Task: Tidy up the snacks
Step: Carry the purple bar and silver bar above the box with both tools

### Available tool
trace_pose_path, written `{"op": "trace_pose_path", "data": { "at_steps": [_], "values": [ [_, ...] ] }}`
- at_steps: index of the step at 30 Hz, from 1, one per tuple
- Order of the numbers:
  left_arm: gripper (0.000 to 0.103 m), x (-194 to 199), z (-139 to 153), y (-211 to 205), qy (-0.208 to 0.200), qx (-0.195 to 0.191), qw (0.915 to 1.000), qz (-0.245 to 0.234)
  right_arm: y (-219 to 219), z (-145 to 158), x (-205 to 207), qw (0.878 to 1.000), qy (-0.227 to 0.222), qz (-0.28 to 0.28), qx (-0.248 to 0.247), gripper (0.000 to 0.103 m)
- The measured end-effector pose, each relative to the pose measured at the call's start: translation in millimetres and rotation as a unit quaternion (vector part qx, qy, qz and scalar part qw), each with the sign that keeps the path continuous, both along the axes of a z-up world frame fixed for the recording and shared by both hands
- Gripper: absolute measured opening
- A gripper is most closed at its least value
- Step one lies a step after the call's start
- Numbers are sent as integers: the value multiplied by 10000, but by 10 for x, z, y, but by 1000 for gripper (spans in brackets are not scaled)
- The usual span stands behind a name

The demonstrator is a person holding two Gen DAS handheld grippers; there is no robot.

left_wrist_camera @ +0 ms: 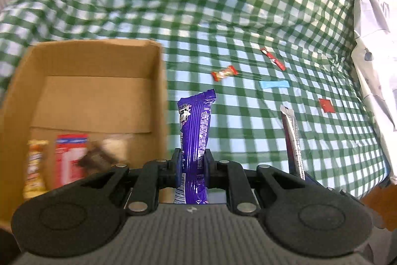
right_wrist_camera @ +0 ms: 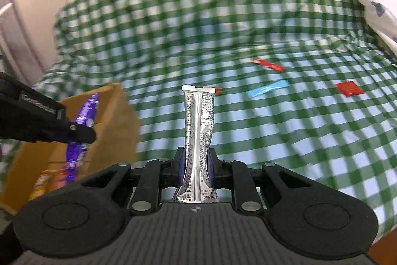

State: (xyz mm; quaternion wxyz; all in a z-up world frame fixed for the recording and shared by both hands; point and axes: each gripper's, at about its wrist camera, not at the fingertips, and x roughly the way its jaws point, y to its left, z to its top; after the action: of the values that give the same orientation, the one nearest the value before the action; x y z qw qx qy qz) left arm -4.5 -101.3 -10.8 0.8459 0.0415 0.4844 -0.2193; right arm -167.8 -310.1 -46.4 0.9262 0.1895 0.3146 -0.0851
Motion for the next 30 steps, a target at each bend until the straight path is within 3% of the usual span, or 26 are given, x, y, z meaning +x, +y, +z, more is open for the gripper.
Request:
{"op": "trace_pose_path", "data": {
  "at_steps": [7,15,21,30],
  "values": [
    [18,-360,264,948,-362,11,9986,384,733,437,-149,9965,-293,773,121,19],
    [18,-604,311,1881,-355,-75,9943,1007,1427,699,-273,9898,-321,1382,118,19],
    [18,-701,321,2209,-389,-145,9921,1180,1660,763,-373,9885,-232,1490,52,19],
    [18,-748,371,2295,-500,-322,9910,1197,1755,830,-470,9885,-264,1483,-121,19]
  ]
}}
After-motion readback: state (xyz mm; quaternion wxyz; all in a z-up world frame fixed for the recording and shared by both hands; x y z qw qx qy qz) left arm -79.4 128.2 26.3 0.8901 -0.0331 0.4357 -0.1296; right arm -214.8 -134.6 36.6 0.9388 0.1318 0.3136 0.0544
